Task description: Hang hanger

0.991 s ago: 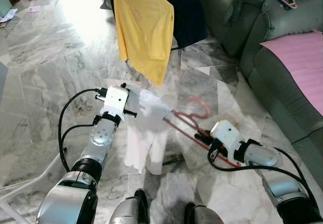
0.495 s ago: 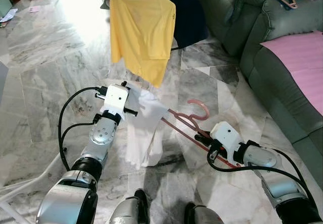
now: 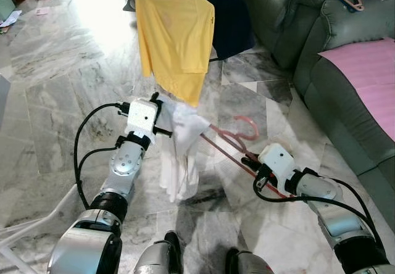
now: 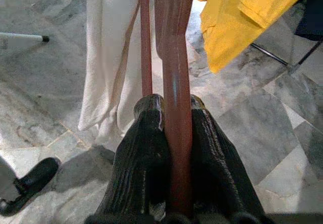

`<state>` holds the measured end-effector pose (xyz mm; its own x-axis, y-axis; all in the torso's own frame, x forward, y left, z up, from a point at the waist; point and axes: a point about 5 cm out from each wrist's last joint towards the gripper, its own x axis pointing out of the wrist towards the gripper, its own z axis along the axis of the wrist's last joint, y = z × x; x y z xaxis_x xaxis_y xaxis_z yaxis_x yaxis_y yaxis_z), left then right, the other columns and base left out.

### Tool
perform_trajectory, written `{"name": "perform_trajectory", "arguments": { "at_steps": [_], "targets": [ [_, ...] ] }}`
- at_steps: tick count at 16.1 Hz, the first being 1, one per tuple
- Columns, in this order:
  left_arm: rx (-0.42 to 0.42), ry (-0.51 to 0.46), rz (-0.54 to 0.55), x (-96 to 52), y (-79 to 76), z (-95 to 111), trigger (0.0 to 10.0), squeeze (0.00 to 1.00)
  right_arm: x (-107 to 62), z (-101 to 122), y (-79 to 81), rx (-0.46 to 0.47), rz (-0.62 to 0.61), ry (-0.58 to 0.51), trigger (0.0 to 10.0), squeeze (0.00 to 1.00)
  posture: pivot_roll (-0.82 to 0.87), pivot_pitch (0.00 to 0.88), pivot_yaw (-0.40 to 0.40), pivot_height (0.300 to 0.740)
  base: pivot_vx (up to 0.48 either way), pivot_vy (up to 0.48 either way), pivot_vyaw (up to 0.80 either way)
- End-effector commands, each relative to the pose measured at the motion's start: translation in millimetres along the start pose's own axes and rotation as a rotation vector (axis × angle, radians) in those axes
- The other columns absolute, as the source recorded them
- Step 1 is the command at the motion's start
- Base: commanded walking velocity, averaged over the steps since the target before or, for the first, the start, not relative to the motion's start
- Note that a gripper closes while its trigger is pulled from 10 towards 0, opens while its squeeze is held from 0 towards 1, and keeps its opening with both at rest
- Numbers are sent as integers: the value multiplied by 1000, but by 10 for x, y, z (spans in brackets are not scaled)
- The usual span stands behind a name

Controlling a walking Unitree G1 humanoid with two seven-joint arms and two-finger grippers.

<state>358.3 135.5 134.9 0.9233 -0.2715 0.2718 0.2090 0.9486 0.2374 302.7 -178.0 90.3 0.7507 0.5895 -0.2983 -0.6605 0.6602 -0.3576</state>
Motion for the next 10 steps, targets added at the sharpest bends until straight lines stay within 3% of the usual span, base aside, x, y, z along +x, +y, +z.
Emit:
{"name": "perform_trajectory", "arguments": {
  "at_steps": [1, 2, 10],
  "targets": [
    [-4, 5, -23, -30, -25, -23, 0, 0, 2, 39, -50, 1, -34, -33, 0, 0, -141, 171, 46, 740, 0, 0, 0],
    [4, 20, -37, -34, -41, -42, 10000, 0, 4, 54, -56, 0, -39, -44, 0, 0, -142, 170, 46, 740, 0, 0, 0],
    [0, 49, -62, -41, -73, -78, 10000, 0, 9, 80, -67, -7, -48, -63, 0, 0, -143, 168, 48, 740, 0, 0, 0]
  ]
}}
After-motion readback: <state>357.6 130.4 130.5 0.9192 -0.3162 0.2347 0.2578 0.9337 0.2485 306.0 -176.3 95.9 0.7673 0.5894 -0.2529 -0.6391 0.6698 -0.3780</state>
